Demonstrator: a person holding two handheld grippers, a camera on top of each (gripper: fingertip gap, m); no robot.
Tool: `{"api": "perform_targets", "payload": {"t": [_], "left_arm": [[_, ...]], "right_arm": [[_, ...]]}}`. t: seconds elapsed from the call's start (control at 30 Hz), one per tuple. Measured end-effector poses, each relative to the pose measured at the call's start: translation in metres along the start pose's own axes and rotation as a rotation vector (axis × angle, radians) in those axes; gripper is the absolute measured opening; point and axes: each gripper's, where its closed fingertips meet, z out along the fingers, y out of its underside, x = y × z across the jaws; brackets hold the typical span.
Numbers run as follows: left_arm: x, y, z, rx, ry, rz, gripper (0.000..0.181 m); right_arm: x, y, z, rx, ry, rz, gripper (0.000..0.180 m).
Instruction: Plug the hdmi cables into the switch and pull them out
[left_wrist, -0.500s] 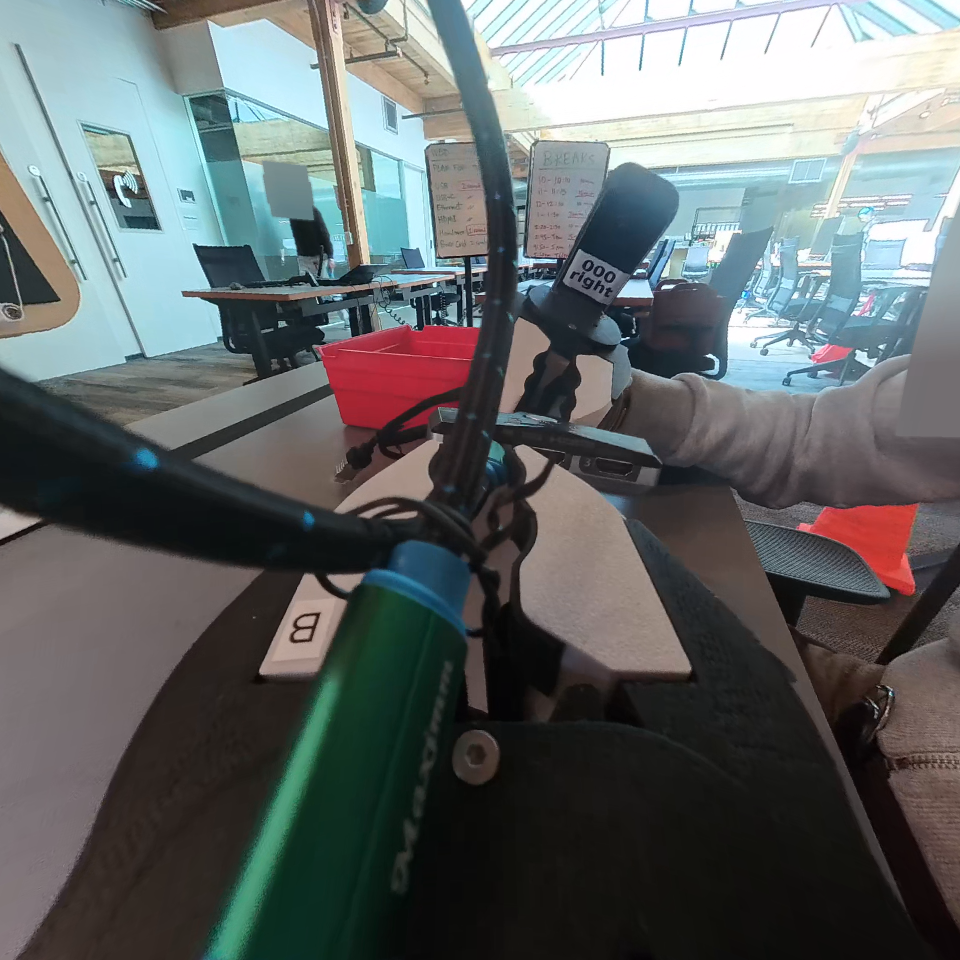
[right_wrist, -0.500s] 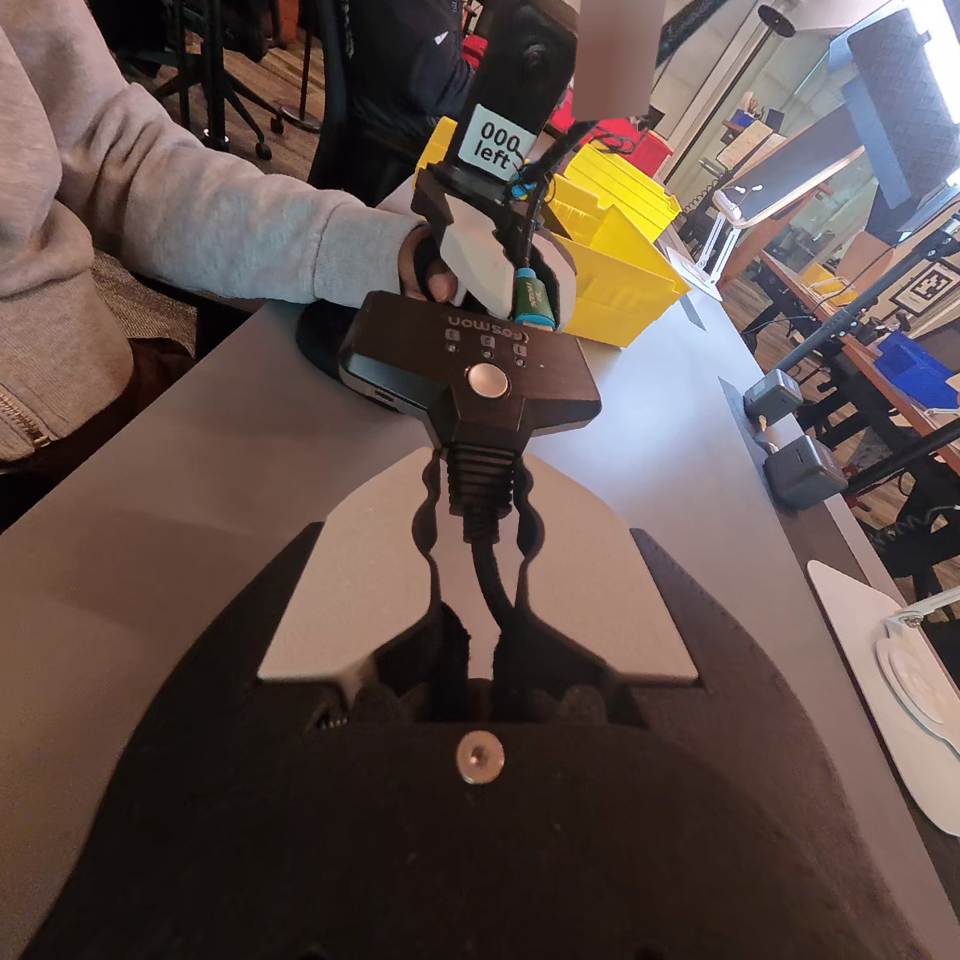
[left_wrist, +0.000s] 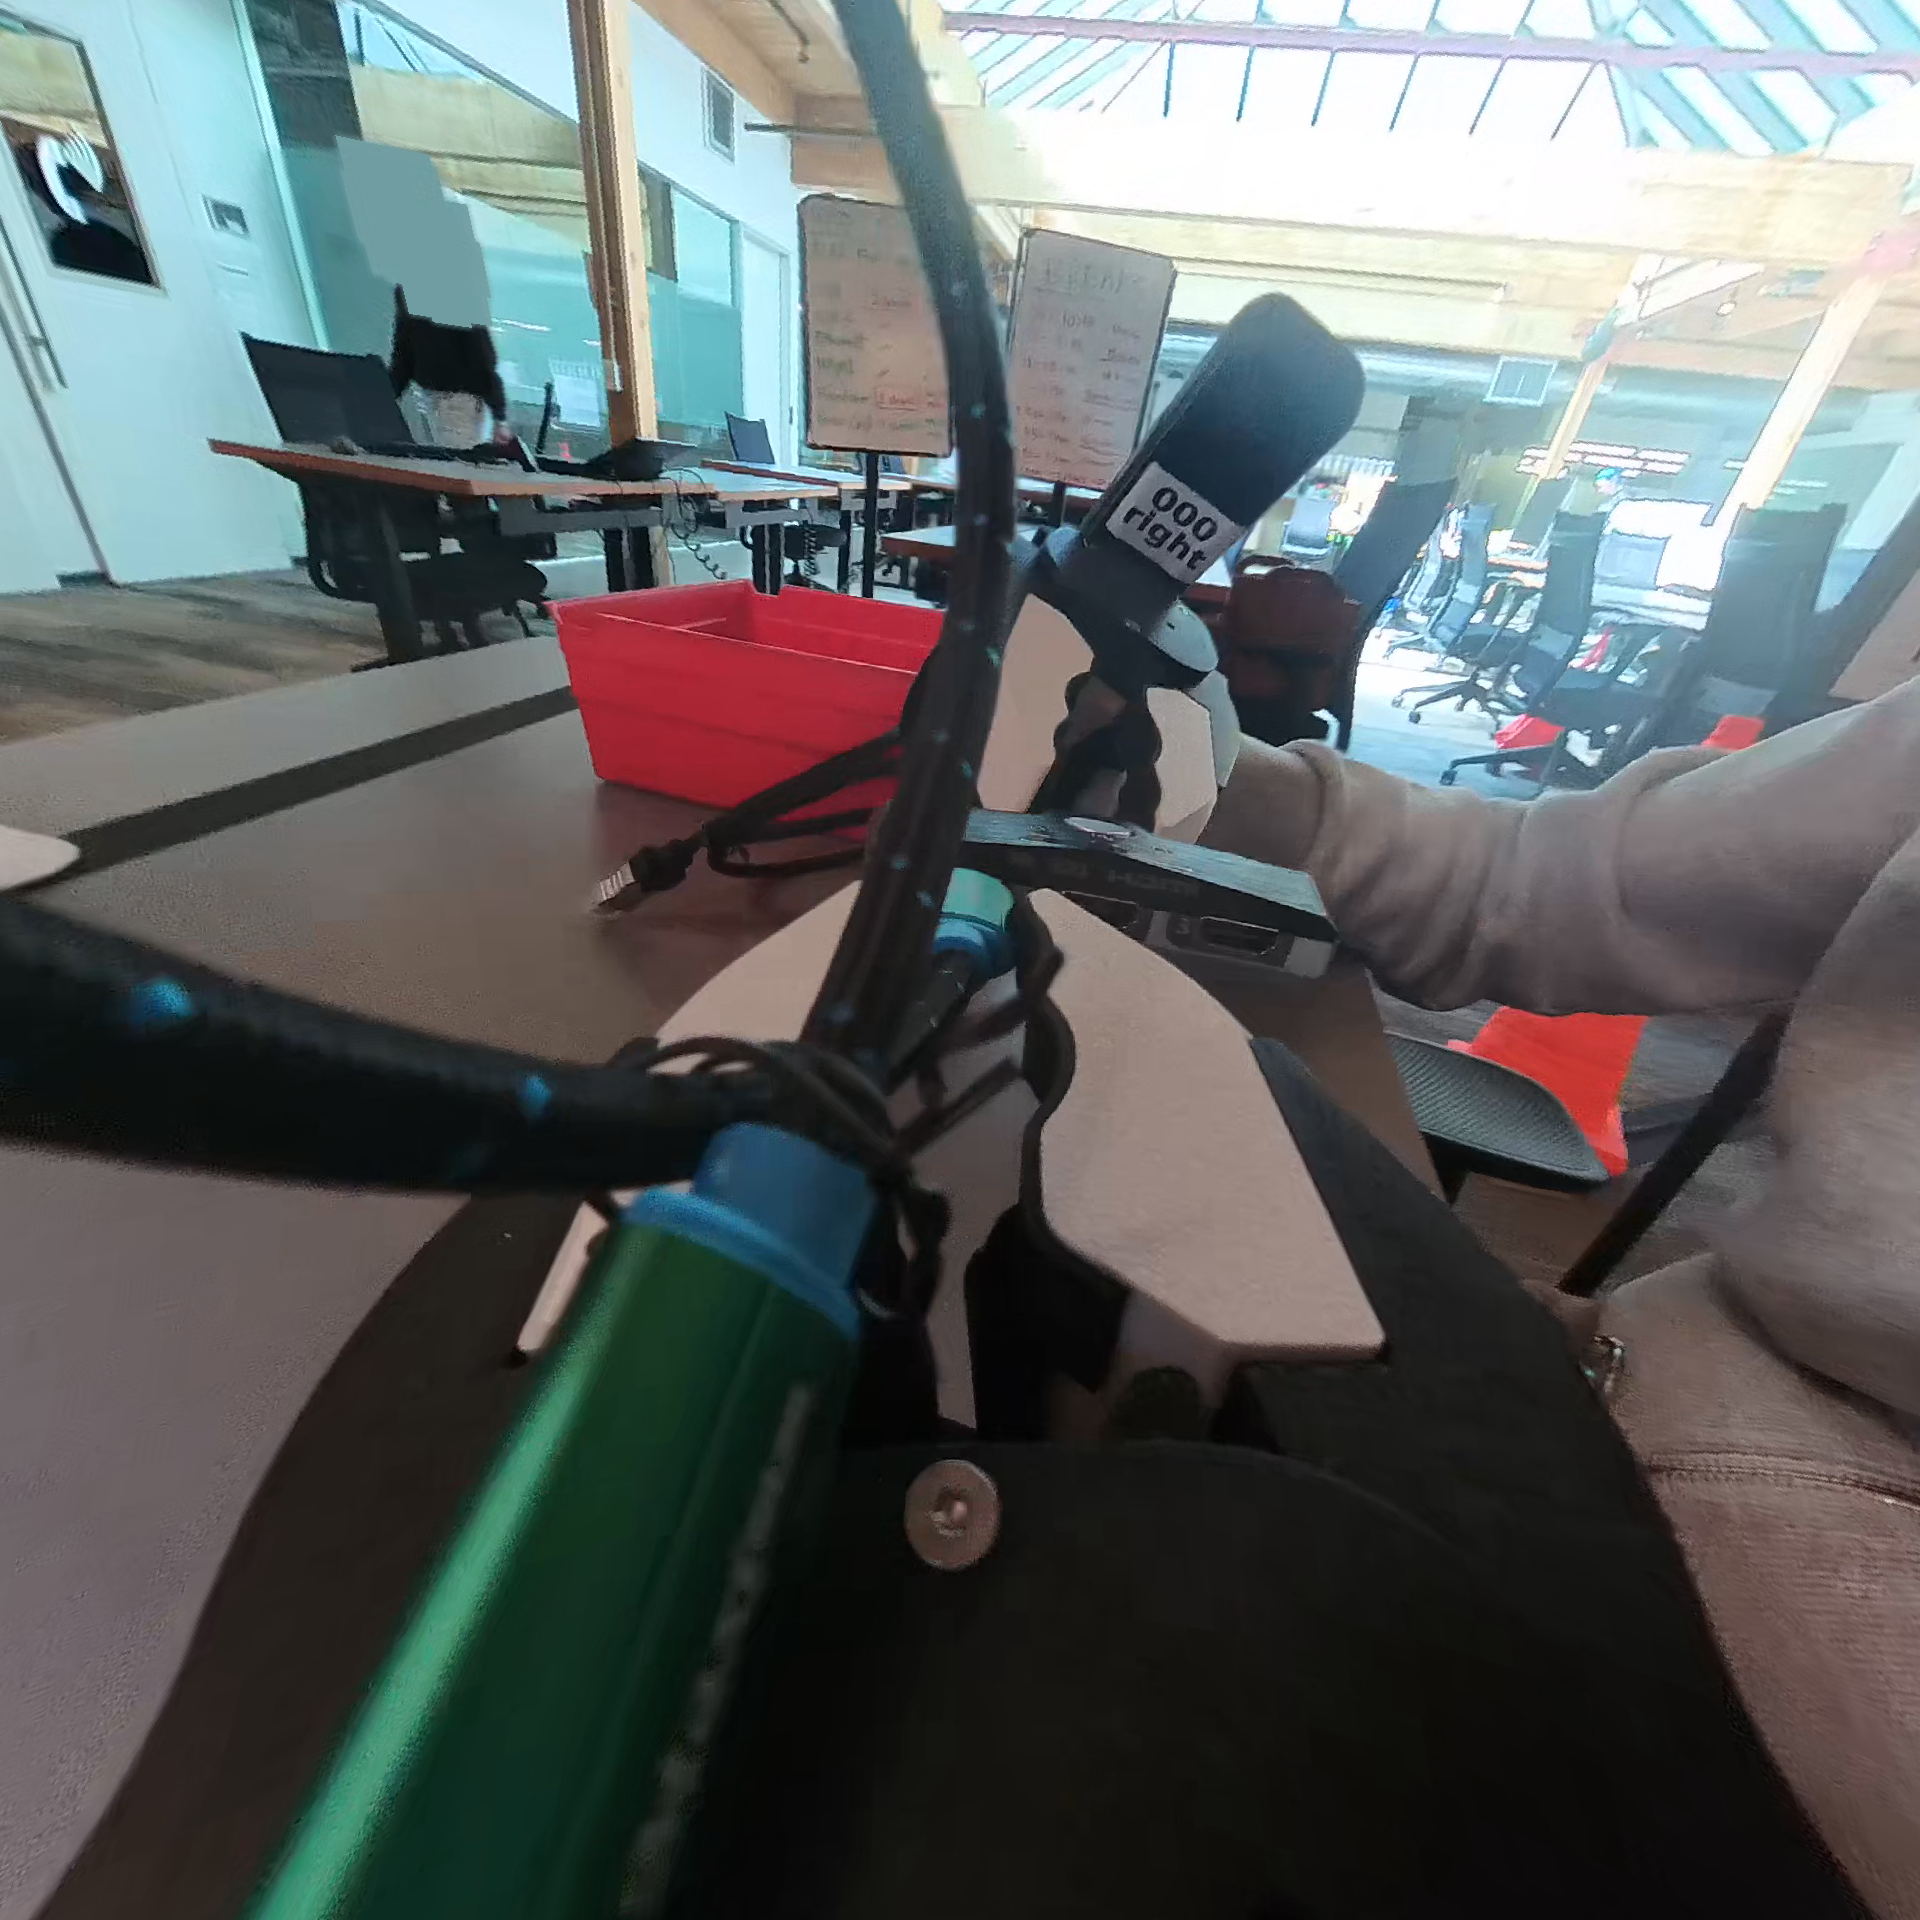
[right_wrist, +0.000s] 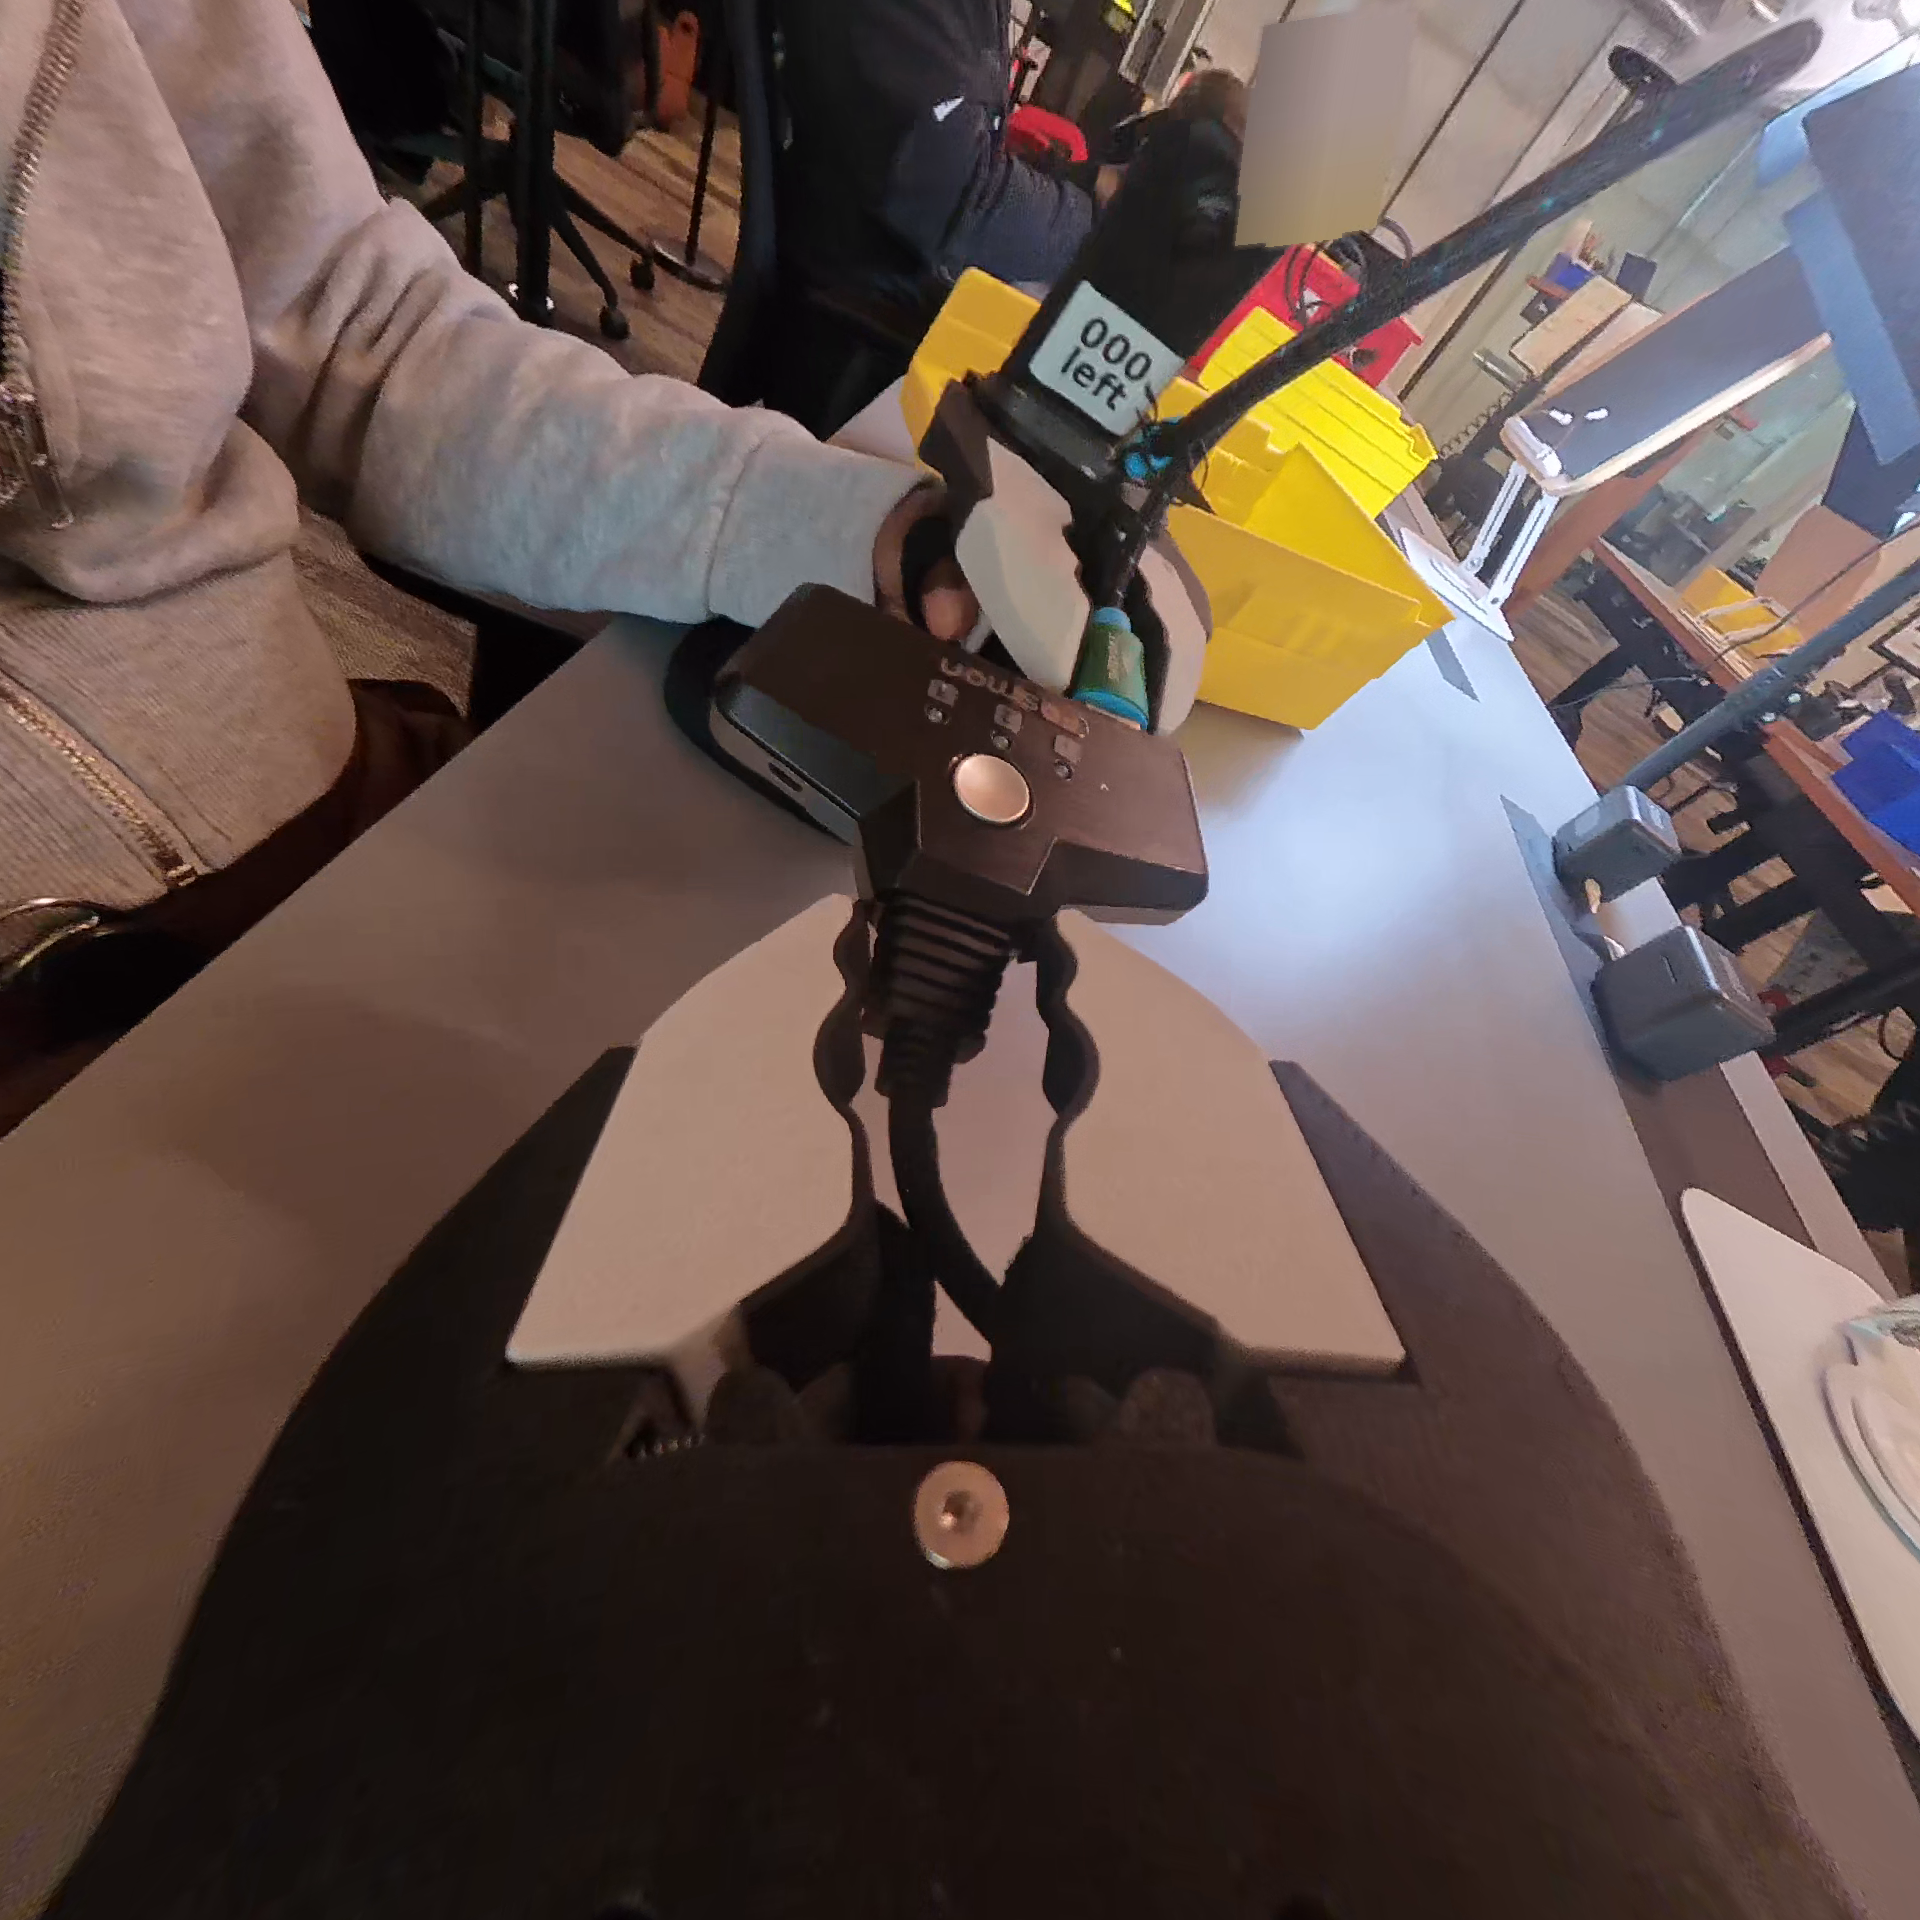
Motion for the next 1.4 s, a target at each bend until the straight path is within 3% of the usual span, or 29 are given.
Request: {"api": "perform_targets", "payload": {"t": [0.03, 0.37, 0.7, 0.8, 0.9, 1.03, 1.13, 1.23, 1.4], "left_arm": [[0.000, 0.000, 0.000, 0.001, 0.005, -0.012, 0.021], [0.004, 0.003, -0.001, -0.021, 0.034, -0.008, 0.022], [0.000, -0.017, -0.004, 0.117, -0.027, 0.070, 0.017], [-0.003, -0.020, -0.004, 0.138, -0.059, 0.079, 0.029], [-0.028, -0.018, -0.011, 0.131, -0.203, 0.024, 0.040], [-0.083, -0.003, -0.037, 0.088, -0.491, -0.204, 0.061], [-0.109, 0.000, -0.064, 0.122, -0.674, -0.289, 0.063], [-0.121, 0.007, -0.078, 0.070, -0.804, -0.275, 0.069], [-0.128, 0.035, -0.079, -0.207, -0.931, -0.191, 0.088]], "right_arm": [[0.000, -0.001, 0.001, 0.003, -0.002, 0.001, 0.031], [-0.004, -0.003, 0.005, 0.014, -0.036, 0.001, 0.032], [0.016, -0.017, -0.004, 0.067, 0.131, -0.041, 0.026], [0.023, -0.024, -0.011, 0.094, 0.184, -0.037, 0.025], [0.028, -0.009, -0.011, 0.012, 0.225, -0.054, 0.025], [0.038, 0.017, -0.007, -0.155, 0.307, -0.108, 0.025], [0.043, 0.031, -0.003, -0.257, 0.352, -0.150, 0.026], [0.045, 0.049, 0.003, -0.355, 0.368, -0.150, 0.026], [0.033, 0.083, 0.014, -0.526, 0.278, -0.117, 0.026]]}}
